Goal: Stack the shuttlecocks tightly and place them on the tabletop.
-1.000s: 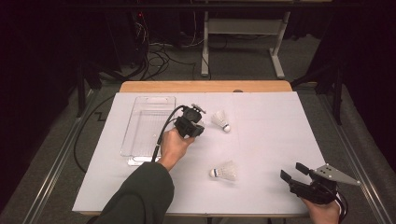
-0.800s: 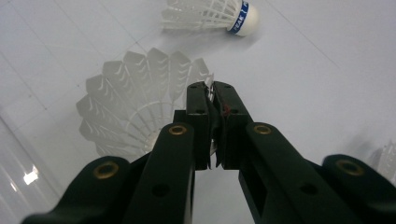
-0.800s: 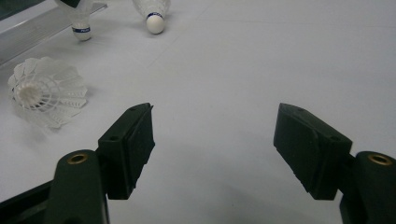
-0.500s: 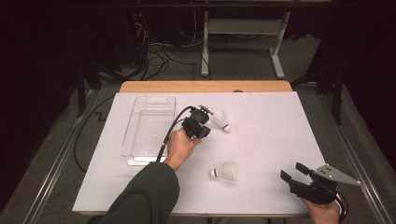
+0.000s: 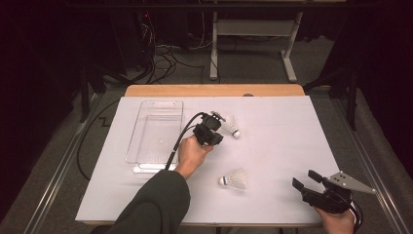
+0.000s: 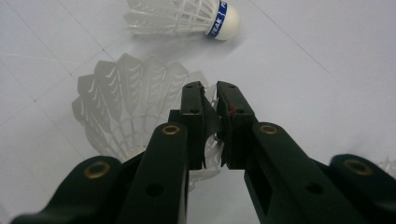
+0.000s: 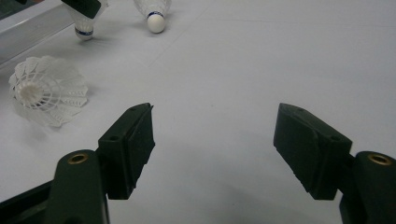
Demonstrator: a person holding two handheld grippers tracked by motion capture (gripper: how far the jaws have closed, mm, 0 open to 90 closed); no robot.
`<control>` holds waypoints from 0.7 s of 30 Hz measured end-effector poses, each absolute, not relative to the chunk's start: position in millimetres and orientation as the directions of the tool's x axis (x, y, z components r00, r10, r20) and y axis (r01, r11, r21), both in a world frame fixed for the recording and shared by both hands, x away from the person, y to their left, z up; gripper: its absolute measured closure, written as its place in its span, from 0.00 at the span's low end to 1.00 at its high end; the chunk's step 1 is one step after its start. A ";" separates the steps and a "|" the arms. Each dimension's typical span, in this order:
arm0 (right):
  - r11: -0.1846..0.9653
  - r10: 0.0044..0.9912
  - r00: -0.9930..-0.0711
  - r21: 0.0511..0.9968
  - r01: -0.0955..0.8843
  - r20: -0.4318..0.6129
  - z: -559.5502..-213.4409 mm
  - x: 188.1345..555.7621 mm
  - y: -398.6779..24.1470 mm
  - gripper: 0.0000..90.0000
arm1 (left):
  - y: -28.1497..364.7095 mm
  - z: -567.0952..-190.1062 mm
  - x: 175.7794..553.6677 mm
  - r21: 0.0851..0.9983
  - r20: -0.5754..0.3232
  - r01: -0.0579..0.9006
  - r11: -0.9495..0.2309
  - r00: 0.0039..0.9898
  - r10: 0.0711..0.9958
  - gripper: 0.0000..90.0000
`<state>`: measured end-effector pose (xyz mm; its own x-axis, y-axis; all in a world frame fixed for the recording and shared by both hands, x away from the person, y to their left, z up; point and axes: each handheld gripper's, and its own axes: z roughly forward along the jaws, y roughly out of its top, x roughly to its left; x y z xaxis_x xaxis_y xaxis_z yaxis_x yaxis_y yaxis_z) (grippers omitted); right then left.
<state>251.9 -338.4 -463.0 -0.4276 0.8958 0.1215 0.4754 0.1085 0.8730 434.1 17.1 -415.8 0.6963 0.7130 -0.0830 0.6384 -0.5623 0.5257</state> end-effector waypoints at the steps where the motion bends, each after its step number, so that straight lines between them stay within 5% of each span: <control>1: 0.109 0.896 -0.427 0.874 0.474 0.120 -462.9 251.7 -338.5 0.33 | 16.4 -416.1 434.1 0.527 -0.084 0.638 -0.562 0.696 0.713 0.90; 21: 0.107 0.896 -0.427 0.872 0.477 0.123 -463.5 252.2 -339.0 0.33 | 5.7 -417.2 436.0 0.525 -0.092 0.637 -0.564 0.701 0.707 0.86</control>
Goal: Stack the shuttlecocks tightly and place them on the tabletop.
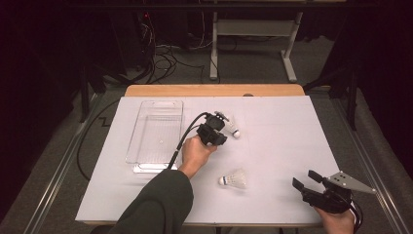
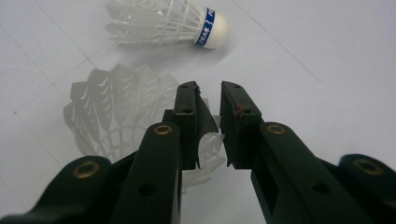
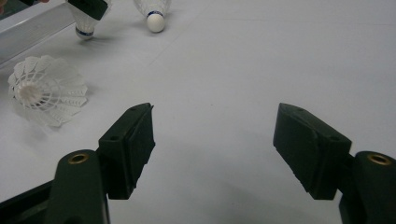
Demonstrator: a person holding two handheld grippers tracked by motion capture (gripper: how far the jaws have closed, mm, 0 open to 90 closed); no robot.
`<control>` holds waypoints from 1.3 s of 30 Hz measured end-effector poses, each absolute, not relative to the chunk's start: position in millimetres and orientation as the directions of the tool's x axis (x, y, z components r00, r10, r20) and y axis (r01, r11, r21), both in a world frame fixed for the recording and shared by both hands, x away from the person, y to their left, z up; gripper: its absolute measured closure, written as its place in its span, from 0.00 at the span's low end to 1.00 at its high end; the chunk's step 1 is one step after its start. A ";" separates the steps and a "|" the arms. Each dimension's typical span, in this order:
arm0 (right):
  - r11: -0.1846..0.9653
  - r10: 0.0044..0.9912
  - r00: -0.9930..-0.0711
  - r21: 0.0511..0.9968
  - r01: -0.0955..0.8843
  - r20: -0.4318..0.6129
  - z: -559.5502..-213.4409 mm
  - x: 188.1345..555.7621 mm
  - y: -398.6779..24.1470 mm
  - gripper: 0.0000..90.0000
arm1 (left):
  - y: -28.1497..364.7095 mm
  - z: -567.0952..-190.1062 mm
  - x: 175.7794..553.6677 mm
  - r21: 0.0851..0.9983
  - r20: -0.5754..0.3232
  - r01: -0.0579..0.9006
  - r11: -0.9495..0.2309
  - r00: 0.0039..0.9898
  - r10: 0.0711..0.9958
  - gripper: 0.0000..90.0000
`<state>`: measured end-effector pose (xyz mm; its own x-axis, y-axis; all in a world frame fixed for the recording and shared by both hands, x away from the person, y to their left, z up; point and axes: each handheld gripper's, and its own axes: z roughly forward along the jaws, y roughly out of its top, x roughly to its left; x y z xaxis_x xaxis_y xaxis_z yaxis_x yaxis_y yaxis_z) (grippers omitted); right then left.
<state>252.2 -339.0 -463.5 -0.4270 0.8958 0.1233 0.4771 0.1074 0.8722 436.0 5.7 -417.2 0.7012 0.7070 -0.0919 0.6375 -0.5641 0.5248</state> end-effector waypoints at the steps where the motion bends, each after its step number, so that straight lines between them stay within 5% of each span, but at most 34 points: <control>1: 0.108 0.896 -0.427 0.872 0.478 0.123 -463.5 252.2 -339.0 0.33 | 3.9 -416.8 435.9 0.523 -0.088 0.635 -0.569 0.704 0.705 0.85; 39: 0.107 0.892 -0.433 0.870 0.481 0.129 -463.9 252.4 -339.4 0.33 | -9.7 -425.0 446.9 0.545 -0.135 0.649 -0.531 0.693 0.708 0.80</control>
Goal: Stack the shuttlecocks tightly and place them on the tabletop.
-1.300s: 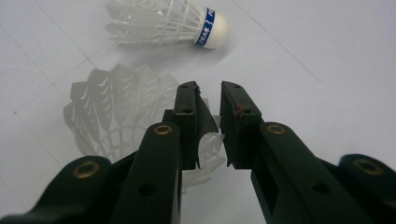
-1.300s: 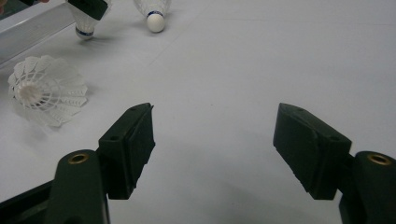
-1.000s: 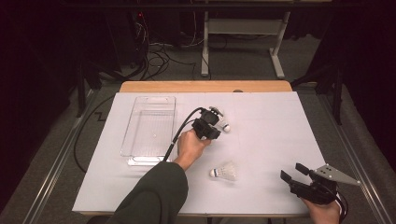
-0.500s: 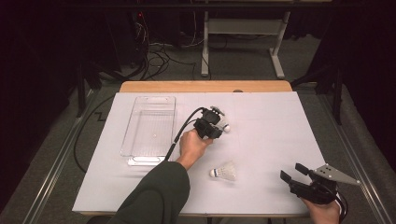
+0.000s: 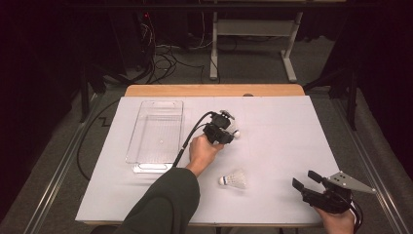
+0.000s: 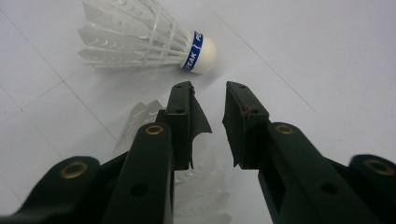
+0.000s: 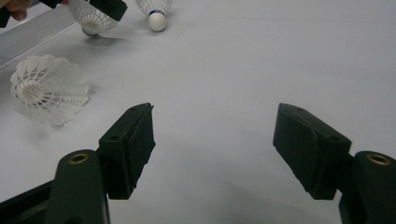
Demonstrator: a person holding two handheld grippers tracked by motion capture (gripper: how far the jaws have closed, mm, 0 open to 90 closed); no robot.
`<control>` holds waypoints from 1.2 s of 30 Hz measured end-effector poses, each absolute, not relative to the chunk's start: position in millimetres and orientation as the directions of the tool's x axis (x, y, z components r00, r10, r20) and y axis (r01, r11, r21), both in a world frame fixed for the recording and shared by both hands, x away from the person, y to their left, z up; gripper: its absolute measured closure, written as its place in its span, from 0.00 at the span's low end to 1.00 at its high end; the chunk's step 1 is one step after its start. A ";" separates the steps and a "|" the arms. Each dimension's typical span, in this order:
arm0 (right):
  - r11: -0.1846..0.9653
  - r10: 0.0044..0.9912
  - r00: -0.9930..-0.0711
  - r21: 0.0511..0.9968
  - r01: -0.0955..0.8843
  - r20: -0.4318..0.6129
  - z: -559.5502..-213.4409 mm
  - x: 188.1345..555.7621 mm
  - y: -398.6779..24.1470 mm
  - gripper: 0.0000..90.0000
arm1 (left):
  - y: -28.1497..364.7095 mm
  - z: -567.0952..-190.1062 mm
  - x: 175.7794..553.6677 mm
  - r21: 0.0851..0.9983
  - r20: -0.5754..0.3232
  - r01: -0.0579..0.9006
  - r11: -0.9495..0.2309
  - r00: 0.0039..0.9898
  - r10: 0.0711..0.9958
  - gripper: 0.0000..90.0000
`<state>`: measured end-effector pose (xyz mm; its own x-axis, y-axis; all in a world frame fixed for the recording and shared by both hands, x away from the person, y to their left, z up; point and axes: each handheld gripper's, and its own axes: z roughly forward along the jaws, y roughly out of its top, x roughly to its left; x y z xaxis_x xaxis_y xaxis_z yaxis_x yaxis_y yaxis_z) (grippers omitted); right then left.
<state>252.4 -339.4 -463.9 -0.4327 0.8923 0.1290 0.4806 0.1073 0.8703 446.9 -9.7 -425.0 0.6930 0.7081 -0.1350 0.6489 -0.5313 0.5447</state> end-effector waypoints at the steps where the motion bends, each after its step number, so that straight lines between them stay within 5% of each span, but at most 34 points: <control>1: 0.108 0.892 -0.433 0.870 0.481 0.129 -463.9 252.4 -339.4 0.33 | -9.7 -425.4 447.4 0.546 -0.138 0.651 -0.528 0.691 0.709 0.80; 36: 0.113 0.889 -0.440 0.868 0.483 0.129 -464.4 253.1 -338.7 0.33 | -21.3 -420.8 443.3 0.577 -0.168 0.620 -0.532 0.727 0.666 0.67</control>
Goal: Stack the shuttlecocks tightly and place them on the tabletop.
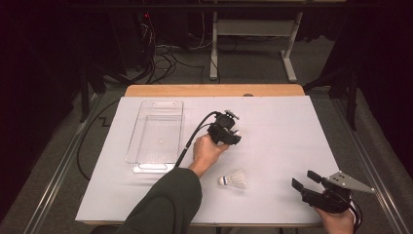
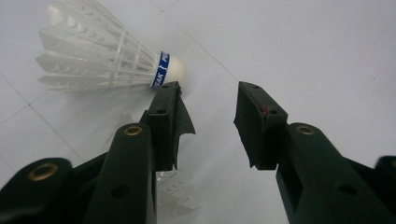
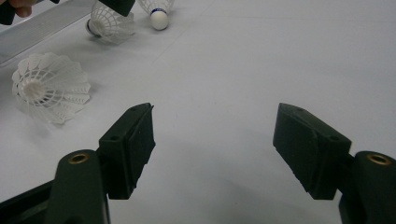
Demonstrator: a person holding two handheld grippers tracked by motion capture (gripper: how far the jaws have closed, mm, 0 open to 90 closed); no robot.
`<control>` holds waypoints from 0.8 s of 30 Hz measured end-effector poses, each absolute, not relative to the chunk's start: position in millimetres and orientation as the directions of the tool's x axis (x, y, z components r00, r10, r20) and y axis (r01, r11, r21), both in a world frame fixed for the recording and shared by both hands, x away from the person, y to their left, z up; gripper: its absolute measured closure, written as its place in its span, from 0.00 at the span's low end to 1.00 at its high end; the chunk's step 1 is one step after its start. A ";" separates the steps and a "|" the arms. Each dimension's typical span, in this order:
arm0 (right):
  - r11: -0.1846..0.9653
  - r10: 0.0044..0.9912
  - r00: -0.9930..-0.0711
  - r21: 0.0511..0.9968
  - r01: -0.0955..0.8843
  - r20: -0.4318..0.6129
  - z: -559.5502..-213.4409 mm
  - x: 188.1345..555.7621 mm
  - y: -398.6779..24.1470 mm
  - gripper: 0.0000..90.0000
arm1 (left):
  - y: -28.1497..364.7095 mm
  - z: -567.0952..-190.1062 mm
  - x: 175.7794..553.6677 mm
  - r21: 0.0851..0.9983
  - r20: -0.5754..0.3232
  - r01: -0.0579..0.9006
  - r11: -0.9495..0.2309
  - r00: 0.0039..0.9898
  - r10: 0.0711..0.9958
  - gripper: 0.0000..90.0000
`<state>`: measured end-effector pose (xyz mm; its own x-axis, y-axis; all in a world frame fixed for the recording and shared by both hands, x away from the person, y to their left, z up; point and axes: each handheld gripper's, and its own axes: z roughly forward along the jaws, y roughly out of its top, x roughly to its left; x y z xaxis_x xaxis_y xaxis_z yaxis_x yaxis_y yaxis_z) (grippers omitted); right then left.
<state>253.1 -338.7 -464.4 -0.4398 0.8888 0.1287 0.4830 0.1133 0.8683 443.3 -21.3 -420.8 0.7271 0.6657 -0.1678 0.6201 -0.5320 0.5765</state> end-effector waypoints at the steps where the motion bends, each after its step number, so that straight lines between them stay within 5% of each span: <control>1: 0.113 0.889 -0.440 0.868 0.483 0.128 -464.4 253.1 -338.8 0.33 | -22.0 -420.6 443.0 0.575 -0.167 0.618 -0.535 0.730 0.663 0.67; 24: 0.117 0.888 -0.442 0.867 0.484 0.127 -464.7 253.8 -337.6 0.33 | -18.9 -410.5 434.6 0.601 -0.164 0.593 -0.536 0.748 0.643 0.64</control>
